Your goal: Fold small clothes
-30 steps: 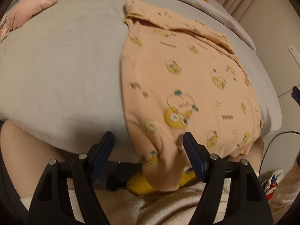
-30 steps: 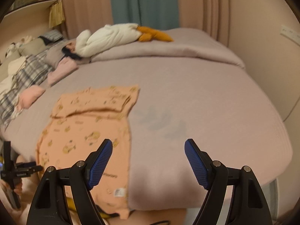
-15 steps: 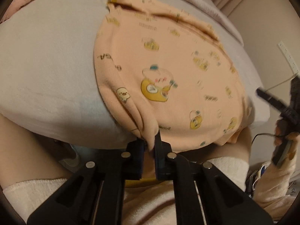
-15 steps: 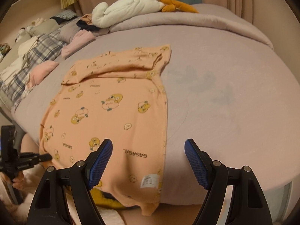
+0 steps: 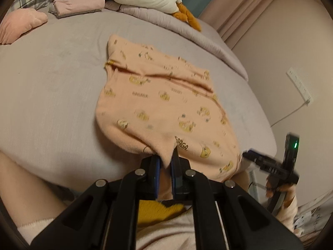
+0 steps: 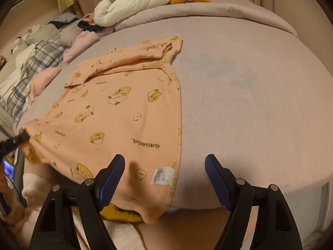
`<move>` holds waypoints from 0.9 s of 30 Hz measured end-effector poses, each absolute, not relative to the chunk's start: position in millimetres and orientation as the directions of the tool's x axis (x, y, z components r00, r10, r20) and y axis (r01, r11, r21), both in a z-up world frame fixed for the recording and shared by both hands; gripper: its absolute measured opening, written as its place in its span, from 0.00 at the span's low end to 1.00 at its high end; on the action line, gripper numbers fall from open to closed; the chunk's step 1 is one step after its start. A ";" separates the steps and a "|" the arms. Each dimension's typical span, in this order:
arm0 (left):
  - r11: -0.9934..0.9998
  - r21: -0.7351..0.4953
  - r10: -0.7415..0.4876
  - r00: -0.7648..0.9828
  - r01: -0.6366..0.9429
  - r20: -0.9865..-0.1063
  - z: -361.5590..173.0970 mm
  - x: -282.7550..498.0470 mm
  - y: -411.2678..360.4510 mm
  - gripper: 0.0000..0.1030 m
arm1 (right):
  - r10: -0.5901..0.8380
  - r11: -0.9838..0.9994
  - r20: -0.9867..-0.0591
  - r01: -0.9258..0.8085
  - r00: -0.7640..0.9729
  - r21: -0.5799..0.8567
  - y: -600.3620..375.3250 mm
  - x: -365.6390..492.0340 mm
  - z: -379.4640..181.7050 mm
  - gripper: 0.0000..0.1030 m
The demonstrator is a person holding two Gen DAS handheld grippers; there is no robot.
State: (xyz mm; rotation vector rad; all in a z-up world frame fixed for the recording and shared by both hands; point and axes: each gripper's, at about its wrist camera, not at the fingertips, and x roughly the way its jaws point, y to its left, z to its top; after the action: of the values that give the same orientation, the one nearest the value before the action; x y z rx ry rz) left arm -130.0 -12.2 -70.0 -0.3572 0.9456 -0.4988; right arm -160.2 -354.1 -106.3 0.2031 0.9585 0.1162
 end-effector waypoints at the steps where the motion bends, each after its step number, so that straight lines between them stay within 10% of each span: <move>1: 0.824 -0.510 -0.561 0.488 0.248 -0.669 -67.8 -123.9 -12.1 0.07 | 0.188 0.974 -0.801 -0.004 0.569 0.226 -355.1 -160.1 -106.8 0.77; 19: 0.814 -0.569 -0.551 0.462 0.116 -0.695 -91.0 -10.8 -13.4 0.07 | 0.305 0.949 -0.806 -0.089 0.507 0.303 -319.0 -165.1 -128.2 0.74; 23: 0.811 -0.575 -0.555 0.456 0.109 -0.696 -93.2 -8.2 -10.7 0.07 | 0.315 0.948 -0.810 -0.128 0.494 0.291 -305.4 -166.8 -133.9 0.56; 25: 0.810 -0.575 -0.556 0.455 0.111 -0.696 -91.9 -8.3 -9.6 0.07 | 0.307 0.952 -0.811 -0.150 0.498 0.268 -299.9 -164.6 -132.5 0.21; 27: 0.809 -0.576 -0.558 0.459 0.117 -0.691 -88.4 -8.9 -7.8 0.07 | 0.320 0.947 -0.809 -0.178 0.492 0.266 -297.4 -160.7 -127.5 0.09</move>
State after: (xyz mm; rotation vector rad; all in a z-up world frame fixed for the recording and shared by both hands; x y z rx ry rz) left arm -8.9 -7.8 -88.4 -0.4909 1.0167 -0.4369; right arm -160.8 -297.4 -127.5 0.1545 1.0125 0.3037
